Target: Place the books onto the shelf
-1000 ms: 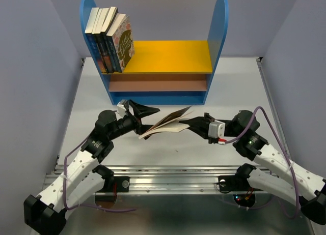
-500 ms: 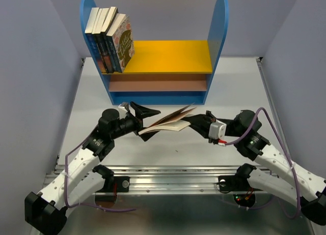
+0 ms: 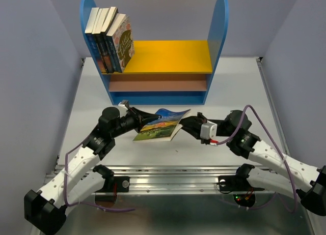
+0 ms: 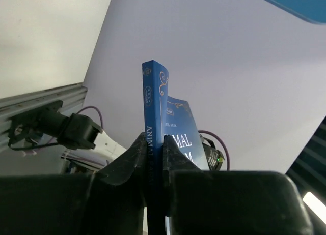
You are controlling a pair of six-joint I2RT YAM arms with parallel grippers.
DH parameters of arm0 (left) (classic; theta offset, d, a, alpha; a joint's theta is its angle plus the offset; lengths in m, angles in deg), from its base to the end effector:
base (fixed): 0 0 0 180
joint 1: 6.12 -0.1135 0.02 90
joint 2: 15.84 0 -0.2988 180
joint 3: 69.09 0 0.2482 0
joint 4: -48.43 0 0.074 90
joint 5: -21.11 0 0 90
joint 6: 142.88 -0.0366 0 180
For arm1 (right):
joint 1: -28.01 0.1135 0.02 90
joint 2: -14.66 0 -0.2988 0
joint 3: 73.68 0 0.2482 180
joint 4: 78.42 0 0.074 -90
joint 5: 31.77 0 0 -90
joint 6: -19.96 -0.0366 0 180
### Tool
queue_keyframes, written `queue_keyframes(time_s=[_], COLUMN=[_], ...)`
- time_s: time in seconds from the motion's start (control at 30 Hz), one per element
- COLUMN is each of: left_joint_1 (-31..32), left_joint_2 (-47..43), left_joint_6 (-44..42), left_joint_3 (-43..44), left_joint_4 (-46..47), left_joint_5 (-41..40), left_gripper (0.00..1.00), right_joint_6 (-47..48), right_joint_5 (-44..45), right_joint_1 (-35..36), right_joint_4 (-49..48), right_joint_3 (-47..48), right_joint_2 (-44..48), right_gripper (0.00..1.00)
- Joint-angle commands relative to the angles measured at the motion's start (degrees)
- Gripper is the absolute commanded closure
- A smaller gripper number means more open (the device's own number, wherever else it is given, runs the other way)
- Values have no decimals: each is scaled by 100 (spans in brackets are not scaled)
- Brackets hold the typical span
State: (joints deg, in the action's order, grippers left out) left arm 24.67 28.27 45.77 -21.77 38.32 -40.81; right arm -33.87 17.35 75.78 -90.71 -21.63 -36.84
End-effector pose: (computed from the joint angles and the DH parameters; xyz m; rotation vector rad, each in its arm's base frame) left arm 0.1276 -0.0961 0.3226 -0.7984 2.0337 -1.9372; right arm 0.1041 0.1504 0.3723 -1.3192 0.5596 0.6458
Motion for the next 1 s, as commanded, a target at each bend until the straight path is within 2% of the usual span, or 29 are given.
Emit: queue_keyframes(time_s=[0.0, 0.1, 0.17, 0.23, 0.27, 0.3, 0.4, 0.47, 0.5, 0.53, 0.57, 0.6, 0.7, 0.83, 0.9, 0.97], left_joint_1=[33, 42, 33, 33, 24, 24, -2, -11, -11, -2, -2, 6, -2, 50, 76, 85], left_joint_2=[-166, -184, -149, -35, 17, 166, 579, 930, 1045, 1142, 1239, 1240, 986, 722, 528, 318], left_joint_6=[75, 110, 32, -152, -501, -722, -1917, -2540, -3440, -3797, -4114, -4691, -5354, -6698, -7507, -8069], left_joint_3=[-185, -326, -326, -169, -81, 224, 1095, 1605, 2216, 2527, 2878, 2995, 3127, 3488, 3436, 3200], left_joint_4=[649, 789, 948, 957, 939, 887, 711, 579, 474, 125, 174, 227, 639, 789, 1184, 1615], left_joint_5=[66, 75, 75, 14, -30, -91, -494, -671, -776, -1056, -1076, -1241, -1506, -1989, -2235, -2892], left_gripper=[100, 100, 100, 100, 100, 100, 100, 100, 100, 100, 100, 100, 100, 100, 100, 100], right_joint_6=[-215, -215, -346, -802, -995, -1232, -1673, -1884, -1980, -2477, -2761, -3286, -4185, -4626, -4575, -4495], right_joint_5=[229, 457, 703, 1204, 1414, 1599, 2180, 2487, 2898, 3224, 3967, 4366, 5691, 6127, 6119, 6127], right_joint_1=[84, 84, 84, 84, 84, 84, 84, 84, 84, 84, 84, 84, 84, 84, 84, 84], right_joint_4=[-519, -115, 324, 658, 912, 1036, 1966, 2949, 3214, 3426, 3689, 3779, 3814, 3973, 3991, 3991], right_joint_3=[-9, -27, -10, 104, 140, 175, 263, 350, 403, 499, 518, 492, 421, 377, 316, 281], right_joint_2=[281, 500, 589, 677, 712, 738, 870, 949, 967, 993, 1028, 1063, 1204, 1406, 1511, 1626], right_gripper=[99, 96, 75, 40, 13, 0, 0, 0, 0, 0, 0, 0, 0, 0, 0, 0])
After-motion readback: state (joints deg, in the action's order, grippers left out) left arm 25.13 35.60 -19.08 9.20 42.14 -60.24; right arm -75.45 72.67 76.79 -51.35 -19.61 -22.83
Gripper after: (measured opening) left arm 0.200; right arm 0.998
